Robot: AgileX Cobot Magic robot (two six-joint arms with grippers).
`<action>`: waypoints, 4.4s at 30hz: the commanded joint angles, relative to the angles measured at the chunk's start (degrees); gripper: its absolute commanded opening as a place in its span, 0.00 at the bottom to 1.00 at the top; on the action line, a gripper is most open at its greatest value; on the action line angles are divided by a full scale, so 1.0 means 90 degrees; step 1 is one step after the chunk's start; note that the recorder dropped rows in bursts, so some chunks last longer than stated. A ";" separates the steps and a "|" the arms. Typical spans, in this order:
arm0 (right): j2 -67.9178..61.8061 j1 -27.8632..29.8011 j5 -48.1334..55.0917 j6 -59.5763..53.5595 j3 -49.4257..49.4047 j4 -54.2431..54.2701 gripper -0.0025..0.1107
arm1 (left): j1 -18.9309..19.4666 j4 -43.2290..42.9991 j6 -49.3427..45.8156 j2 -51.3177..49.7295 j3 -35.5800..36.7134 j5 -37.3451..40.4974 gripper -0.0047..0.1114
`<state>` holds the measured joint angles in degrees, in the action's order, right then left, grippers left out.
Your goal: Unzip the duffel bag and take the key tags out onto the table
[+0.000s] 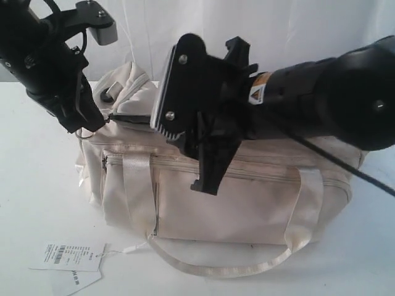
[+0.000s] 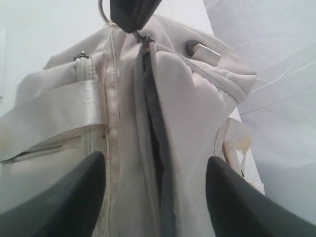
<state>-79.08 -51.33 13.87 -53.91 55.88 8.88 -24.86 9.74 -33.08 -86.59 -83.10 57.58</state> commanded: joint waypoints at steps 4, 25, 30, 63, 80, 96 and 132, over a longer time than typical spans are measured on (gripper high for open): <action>-0.0791 -0.0032 -0.1043 -0.0201 0.0006 0.0018 0.61 | 0.0021 0.0067 -0.0040 0.0177 -0.0047 0.0236 0.04; -0.1388 -0.0468 -0.1849 -0.0157 0.0006 0.0030 0.20 | 0.0021 0.0173 -0.0040 0.0166 0.0150 -0.0097 0.04; -0.1388 -0.0468 -0.1757 -0.0134 0.0006 0.0030 0.20 | 0.0021 0.0215 -0.0183 0.0126 0.0218 -0.0192 0.04; -0.1388 -0.0468 -0.0209 -0.0134 0.0006 0.0044 0.02 | 0.0272 -0.0531 0.0140 -0.0605 0.0061 -0.2954 0.04; -0.1339 -0.0468 -0.0482 0.1039 0.0006 0.0202 0.11 | 0.0328 -0.0255 -0.0112 -0.0966 -0.1337 0.0481 0.04; -0.0829 -0.1001 -0.2041 0.2138 0.0095 0.0202 0.55 | 0.0328 0.0588 -0.0764 -0.0649 -0.1366 0.0926 0.04; -0.1389 -0.1017 -0.1864 0.2734 0.0483 0.0418 0.48 | 0.0328 0.0648 -0.0827 -0.0464 -0.1366 0.0903 0.04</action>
<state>-90.37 -60.54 -3.10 -29.63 60.00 12.54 -22.07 13.02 -40.11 -92.13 -95.08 62.41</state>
